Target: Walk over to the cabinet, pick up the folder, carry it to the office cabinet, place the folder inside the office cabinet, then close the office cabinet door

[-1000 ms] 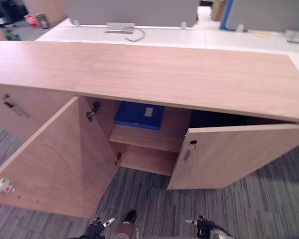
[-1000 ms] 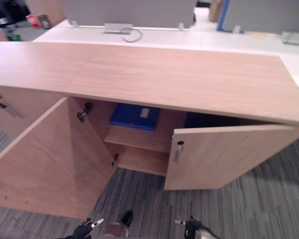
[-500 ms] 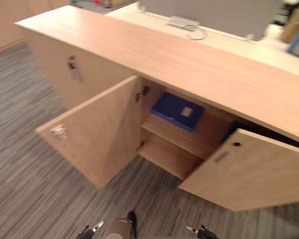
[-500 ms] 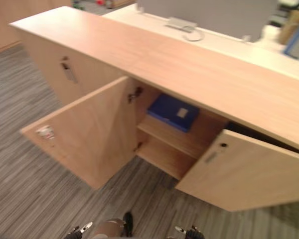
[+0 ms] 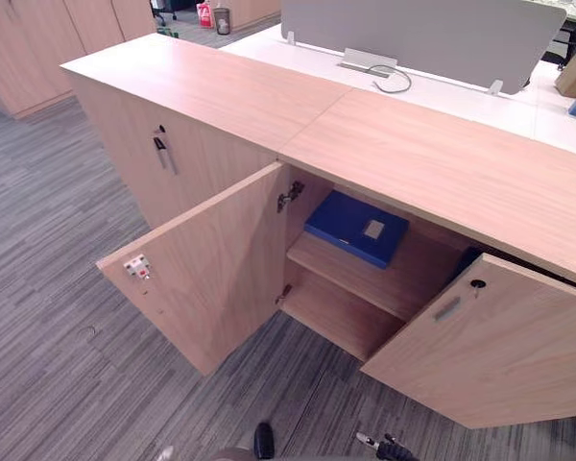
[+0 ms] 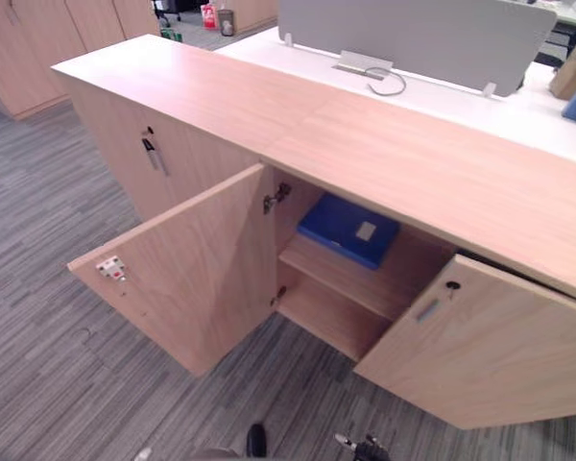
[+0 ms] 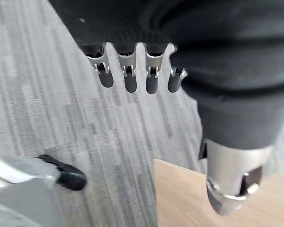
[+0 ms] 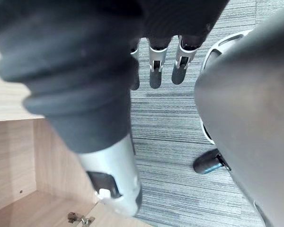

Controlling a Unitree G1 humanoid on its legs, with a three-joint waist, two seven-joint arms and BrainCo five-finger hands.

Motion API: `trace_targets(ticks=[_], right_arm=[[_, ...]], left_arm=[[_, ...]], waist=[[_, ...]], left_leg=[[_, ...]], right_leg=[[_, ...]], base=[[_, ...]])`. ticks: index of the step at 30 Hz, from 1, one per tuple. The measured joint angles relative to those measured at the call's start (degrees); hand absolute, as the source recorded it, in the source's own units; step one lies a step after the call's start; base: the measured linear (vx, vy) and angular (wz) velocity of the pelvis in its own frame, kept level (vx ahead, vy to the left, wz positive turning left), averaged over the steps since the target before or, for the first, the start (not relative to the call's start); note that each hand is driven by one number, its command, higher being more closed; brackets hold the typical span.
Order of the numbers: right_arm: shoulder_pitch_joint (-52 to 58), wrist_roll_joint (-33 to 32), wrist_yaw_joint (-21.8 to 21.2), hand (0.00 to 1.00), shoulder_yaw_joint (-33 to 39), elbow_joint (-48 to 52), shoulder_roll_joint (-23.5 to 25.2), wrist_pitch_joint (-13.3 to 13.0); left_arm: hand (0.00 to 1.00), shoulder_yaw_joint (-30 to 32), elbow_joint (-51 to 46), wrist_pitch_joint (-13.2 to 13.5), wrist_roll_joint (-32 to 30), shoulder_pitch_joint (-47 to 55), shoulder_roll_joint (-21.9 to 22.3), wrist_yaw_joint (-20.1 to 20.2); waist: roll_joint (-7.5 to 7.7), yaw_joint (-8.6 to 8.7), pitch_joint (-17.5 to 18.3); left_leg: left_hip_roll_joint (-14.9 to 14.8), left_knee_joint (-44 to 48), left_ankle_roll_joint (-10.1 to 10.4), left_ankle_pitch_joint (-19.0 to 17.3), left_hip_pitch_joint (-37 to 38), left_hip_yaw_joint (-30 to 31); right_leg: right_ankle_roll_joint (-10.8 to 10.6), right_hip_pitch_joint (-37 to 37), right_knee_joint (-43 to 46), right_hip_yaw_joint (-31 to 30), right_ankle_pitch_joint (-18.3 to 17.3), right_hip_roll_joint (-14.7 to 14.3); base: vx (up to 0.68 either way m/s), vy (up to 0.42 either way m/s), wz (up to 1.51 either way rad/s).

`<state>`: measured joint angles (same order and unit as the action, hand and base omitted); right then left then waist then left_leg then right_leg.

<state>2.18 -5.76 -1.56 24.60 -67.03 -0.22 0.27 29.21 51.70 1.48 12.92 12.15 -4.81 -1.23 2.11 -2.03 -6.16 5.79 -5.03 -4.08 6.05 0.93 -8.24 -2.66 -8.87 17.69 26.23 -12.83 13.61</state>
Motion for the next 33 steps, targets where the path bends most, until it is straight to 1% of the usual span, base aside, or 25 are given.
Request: trace_targets(ticks=[2,3,4,5,7,8,10,11,12,13,14,15,16,17,18,19,21,22,24,27,29,30,31,32,33], right_arm=[[0.6,0.2,-0.1,0.0,0.0,0.8,-0.1,-0.1],[1.5,0.4,-0.2,0.0,0.0,2.1,-0.2,0.0],[2.1,0.4,-0.3,0.0,0.1,2.8,-0.3,0.0],[2.1,0.4,-0.4,0.0,0.1,3.2,-0.4,0.1],[2.3,0.3,-0.7,0.0,0.2,3.5,-0.6,0.4],[2.6,0.3,-0.8,0.0,0.3,3.9,-0.6,0.4],[3.9,0.2,-1.0,0.0,0.5,4.3,-1.2,0.5],[4.2,0.2,-1.2,0.0,0.5,4.3,-1.4,0.6],[4.7,0.2,-1.3,0.0,0.5,4.3,-1.6,0.7],[5.0,0.1,-1.4,0.0,0.5,4.3,-1.7,0.7],[5.8,-0.3,-1.7,0.0,0.5,4.3,-1.8,0.7],[6.1,-0.8,-1.7,0.0,0.5,4.2,-1.9,0.8],[6.3,-1.3,-1.8,0.0,0.5,4.1,-1.9,0.8],[6.3,-2.2,-1.8,0.0,0.5,3.7,-1.9,0.8],[6.3,-2.5,-1.7,0.0,0.5,3.7,-1.9,0.9],[6.3,-2.8,-1.7,0.0,0.5,3.5,-1.9,0.9],[6.1,-4.3,-1.7,0.0,0.7,2.0,-2.3,1.0],[5.8,-4.3,-1.7,0.0,0.9,2.0,-2.4,1.0],[4.8,-4.3,-1.7,0.0,1.1,1.8,-2.4,1.0],[3.5,-4.3,-1.7,0.0,1.2,1.5,-2.1,0.9],[3.2,-4.3,-1.6,0.0,1.3,1.5,-1.9,0.9],[3.2,-4.3,-1.5,0.0,1.3,1.5,-1.9,0.9],[3.2,-4.3,-1.4,0.0,1.3,1.5,-1.9,0.9],[3.2,-4.3,-1.3,0.0,1.4,1.4,-1.9,0.9],[3.1,-4.2,-1.2,0.0,1.8,1.3,-1.9,0.9]], left_arm=[[0.0,0.0,-7.0,0.0,-2.2,0.3,0.2,-0.3],[0.0,1.6,-9.5,-0.1,-5.4,-0.8,-0.2,-0.6],[0.0,4.7,-10.0,-0.2,-7.9,-2.8,-1.0,-1.0],[0.0,6.4,-10.0,-0.7,-9.3,-3.8,-1.8,-1.4],[0.0,10.5,-9.3,-2.3,-15.3,-7.7,-7.6,-3.4],[0.0,10.8,-8.9,-2.4,-16.4,-8.8,-9.6,-3.9],[0.0,10.9,-8.1,-3.1,-19.9,-13.0,-16.9,-4.8],[0.0,10.8,-7.6,-3.2,-20.4,-14.1,-18.6,-5.0],[0.0,9.9,-6.5,-3.2,-21.5,-16.0,-21.7,-5.3],[0.0,9.3,-6.0,-3.2,-22.2,-17.0,-23.1,-5.4],[0.0,6.8,-4.9,-3.3,-23.8,-19.0,-25.2,-5.6],[0.0,3.8,-4.5,-3.3,-24.7,-20.7,-25.8,-5.6],[0.0,2.1,-4.5,-3.3,-25.2,-21.4,-25.7,-5.7],[0.0,-1.2,-4.0,-3.8,-26.6,-22.8,-25.5,-6.4],[0.0,-1.5,-3.1,-4.5,-28.2,-23.4,-25.7,-6.9],[0.0,-2.6,-2.9,-4.5,-29.0,-23.4,-26.0,-6.9],[0.0,-7.4,-2.8,-4.5,-31.3,-23.2,-26.3,-6.9],[0.0,-9.7,-2.8,-4.6,-32.2,-23.0,-26.0,-6.7],[0.0,-12.0,-2.8,-5.1,-32.9,-22.4,-25.1,-6.5],[0.0,-16.1,-2.9,-5.8,-33.1,-20.4,-23.5,-6.2],[0.0,-19.3,-4.6,-6.3,-33.4,-18.1,-22.1,-6.2],[0.0,-22.1,-7.2,-6.4,-33.9,-15.8,-20.8,-6.1],[0.0,-25.9,-10.0,-6.5,-35.0,-13.6,-20.1,-5.8],[0.0,-28.2,-11.5,-6.5,-35.8,-12.5,-19.8,-5.5],[0.0,-32.5,-14.2,-6.4,-37.3,-10.5,-18.9,-4.4]], waist=[[-0.42,0.1,0.4],[-0.76,0.38,0.6],[-1.07,0.93,0.8],[-1.01,1.23,0.9],[-0.99,1.55,1.0],[-0.96,1.63,1.0],[-1.03,1.64,1.0],[-1.14,1.58,1.1],[-1.21,1.58,1.2],[-1.21,1.63,1.2],[-1.16,1.66,1.3],[-1.25,1.61,1.2],[-1.31,1.48,1.2],[-1.34,1.42,1.3],[-1.33,1.36,1.3],[-1.33,1.35,1.3],[-1.29,0.47,1.3],[-1.27,-0.29,1.3],[-1.27,-0.65,1.3],[-1.26,-0.66,1.3],[-1.26,-0.66,1.3],[-1.28,-0.67,1.3],[-1.31,-0.7,1.3],[-1.33,-0.7,1.3],[-1.48,-0.7,1.3]], left_leg=[[-0.6,-0.2,0.0,0.0,0.0,-0.9],[-0.9,-0.2,0.2,-0.2,0.0,-1.5],[-1.2,-0.3,0.3,-0.4,0.1,-2.2],[-1.4,-0.3,0.4,-0.5,0.1,-2.5],[-2.5,-0.3,1.0,-0.7,0.3,-4.6],[-2.7,-0.3,1.1,-0.8,0.4,-4.9],[-3.3,-0.3,1.9,-1.1,1.1,-5.9],[-3.5,-0.3,2.1,-1.2,1.2,-6.4],[-3.8,-0.3,2.4,-1.4,1.4,-6.9],[-3.9,-0.3,2.5,-1.4,1.5,-7.1],[-4.1,-0.3,3.0,-1.2,1.5,-7.3],[-4.2,-0.3,3.0,-1.1,1.4,-7.4],[-4.2,-0.3,2.9,-1.0,1.4,-7.4],[-4.2,-0.2,3.0,-1.0,1.4,-7.4],[-4.2,-0.1,3.0,-1.0,1.4,-7.4],[-4.2,0.0,3.0,-1.0,1.4,-7.3],[-4.1,0.0,3.0,-0.9,1.5,-7.0],[-4.2,0.0,3.0,-0.9,1.5,-6.9],[-4.3,0.0,3.0,-0.9,1.5,-6.7],[-4.5,0.0,3.0,-0.6,1.5,-6.7],[-4.5,0.0,2.9,-0.4,1.5,-6.7],[-4.4,0.0,2.7,-0.2,1.3,-6.6],[-4.3,0.0,2.5,0.1,1.0,-6.4],[-4.2,0.0,2.4,0.2,1.0,-6.2],[-4.0,-0.3,2.3,0.4,1.0,-6.0]], right_leg=[[0.0,0.0,-0.9,-0.2,0.0,-0.5],[0.0,-0.1,-1.6,-0.7,0.0,-0.9],[-0.1,-0.1,-2.5,-1.6,0.1,-1.4],[-0.2,-0.2,-2.9,-1.8,0.1,-1.5],[-0.2,0.0,-3.8,-3.6,0.1,-2.1],[-0.2,0.0,-4.0,-4.0,0.1,-2.3],[-0.1,0.0,-4.6,-4.9,0.1,-3.0],[-0.1,0.0,-4.6,-5.2,0.1,-3.1],[-0.1,0.1,-4.8,-6.1,0.1,-3.5],[-0.1,0.1,-4.9,-6.2,0.1,-3.6],[-0.1,0.2,-5.0,-6.2,0.1,-3.6],[-0.1,0.3,-5.0,-6.2,0.1,-3.7],[-0.1,0.3,-5.0,-6.2,0.1,-3.7],[-0.1,0.2,-5.2,-6.2,0.1,-3.8],[-0.1,0.1,-5.4,-6.2,0.1,-3.8],[-0.1,0.0,-5.4,-6.2,0.1,-3.8],[0.0,-0.2,-5.2,-6.2,0.2,-3.9],[0.2,-0.2,-5.1,-6.2,0.3,-4.0],[0.3,-0.2,-5.2,-6.1,0.7,-4.1],[0.2,-0.3,-5.3,-6.1,1.3,-4.2],[-0.3,-0.2,-5.4,-6.1,1.7,-4.2],[-0.6,-0.1,-5.4,-6.0,2.0,-4.1],[-0.7,0.0,-5.4,-5.9,2.2,-4.0],[-0.8,0.0,-5.4,-5.9,2.2,-3.9],[-1.0,0.0,-5.3,-5.8,2.3,-3.7]], base=[[-0.04,-0.085,-0.28],[-0.04,-0.073,-0.32],[-0.04,-0.083,-0.32],[-0.03,-0.057,-0.41],[-0.03,-0.06,-0.47],[-0.02,-0.061,-0.33],[-0.01,-0.061,-0.23],[0.0,-0.049,-0.3],[0.0,-0.033,-0.25],[0.01,-0.037,-0.23],[0.01,-0.029,-0.11],[0.01,-0.025,-0.06],[0.0,0.0,0.0],[0.0,0.0,0.0],[0.03,-0.015,0.04],[0.05,-0.015,0.12],[0.04,-0.009,0.16],[0.02,-0.003,0.09],[0.01,-0.004,0.05],[0.0,-0.002,0.01],[-0.03,0.006,0.01],[-0.06,0.015,0.06],[-0.08,0.022,0.08],[-0.09,0.024,0.08],[-0.1,0.027,0.09]])
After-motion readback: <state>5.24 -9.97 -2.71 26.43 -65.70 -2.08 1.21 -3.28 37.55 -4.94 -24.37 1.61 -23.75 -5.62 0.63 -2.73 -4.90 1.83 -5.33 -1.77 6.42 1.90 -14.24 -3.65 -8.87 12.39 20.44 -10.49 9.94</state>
